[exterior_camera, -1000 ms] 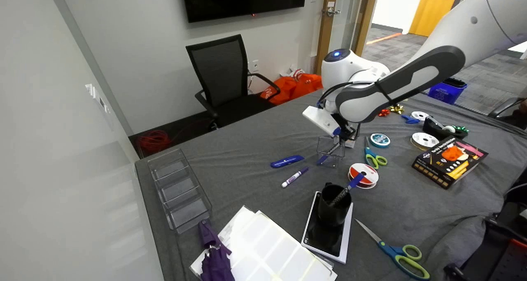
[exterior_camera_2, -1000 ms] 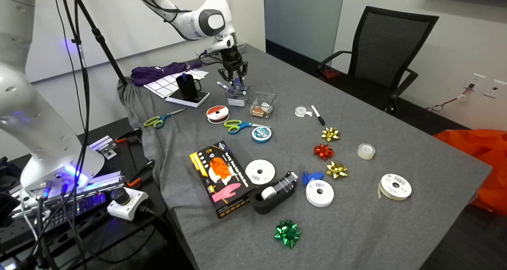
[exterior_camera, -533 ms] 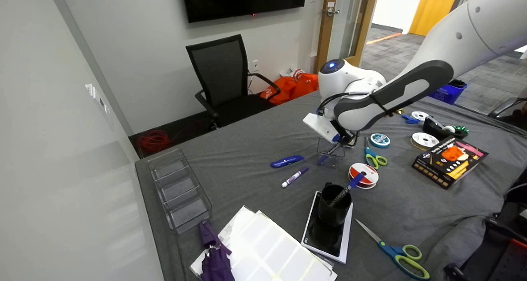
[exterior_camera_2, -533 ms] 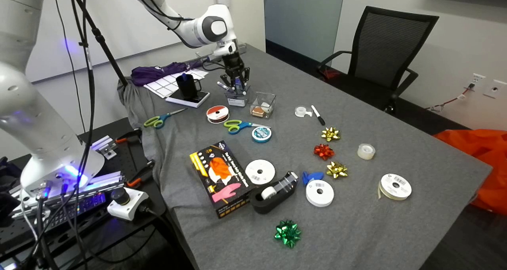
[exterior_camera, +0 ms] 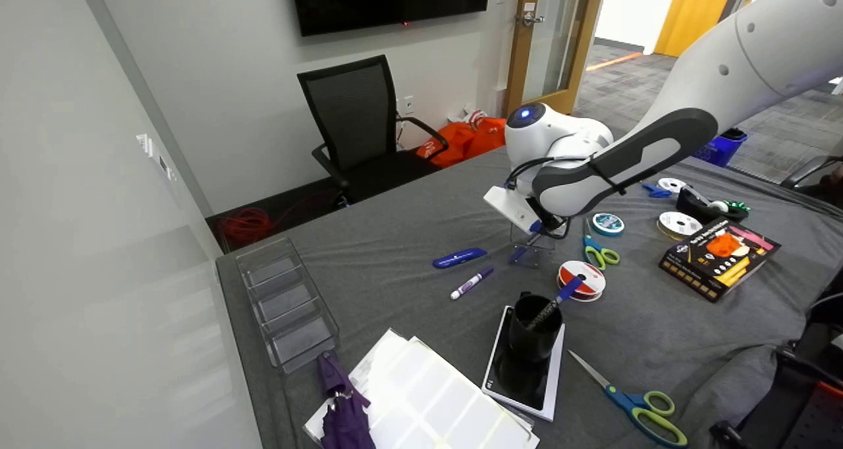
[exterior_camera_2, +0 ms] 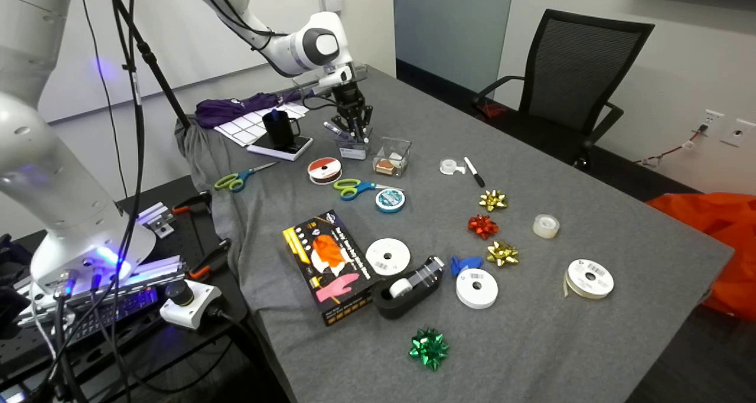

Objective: Put the marker next to the black box

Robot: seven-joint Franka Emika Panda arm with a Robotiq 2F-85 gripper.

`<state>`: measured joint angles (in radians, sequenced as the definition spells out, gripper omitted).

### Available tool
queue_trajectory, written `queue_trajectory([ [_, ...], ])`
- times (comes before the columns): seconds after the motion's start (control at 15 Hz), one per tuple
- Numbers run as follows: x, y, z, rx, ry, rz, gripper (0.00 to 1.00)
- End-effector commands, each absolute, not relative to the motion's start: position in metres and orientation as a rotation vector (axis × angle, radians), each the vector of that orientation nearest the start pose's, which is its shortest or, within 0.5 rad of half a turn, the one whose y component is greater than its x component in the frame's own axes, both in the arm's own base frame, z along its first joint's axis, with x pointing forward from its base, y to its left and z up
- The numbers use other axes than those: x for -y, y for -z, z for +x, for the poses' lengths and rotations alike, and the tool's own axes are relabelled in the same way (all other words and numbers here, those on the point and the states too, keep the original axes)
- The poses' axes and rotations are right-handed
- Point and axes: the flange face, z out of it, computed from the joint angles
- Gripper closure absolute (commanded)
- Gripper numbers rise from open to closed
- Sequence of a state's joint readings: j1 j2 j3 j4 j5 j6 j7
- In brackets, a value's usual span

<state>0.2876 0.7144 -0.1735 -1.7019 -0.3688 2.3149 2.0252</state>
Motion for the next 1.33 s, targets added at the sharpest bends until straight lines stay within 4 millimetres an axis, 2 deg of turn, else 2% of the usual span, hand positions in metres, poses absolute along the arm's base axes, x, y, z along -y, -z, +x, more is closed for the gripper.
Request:
queue_trajectory([
  [0.0,-0.078,-0.173,0.667,-2.471,0.516,-2.336,0.79],
  [0.07,-0.078,-0.173,0.667,-2.477,0.516,-2.333,0.81],
  [0.13,-0.077,-0.173,0.668,-2.485,0.517,-2.331,0.94],
  [0.2,-0.077,-0.173,0.668,-2.492,0.517,-2.329,0.97],
  [0.73,-0.080,-0.178,0.670,-2.548,0.484,-2.321,0.96],
  [1.27,-0.099,-0.221,0.665,-2.495,0.412,-2.304,0.96],
])
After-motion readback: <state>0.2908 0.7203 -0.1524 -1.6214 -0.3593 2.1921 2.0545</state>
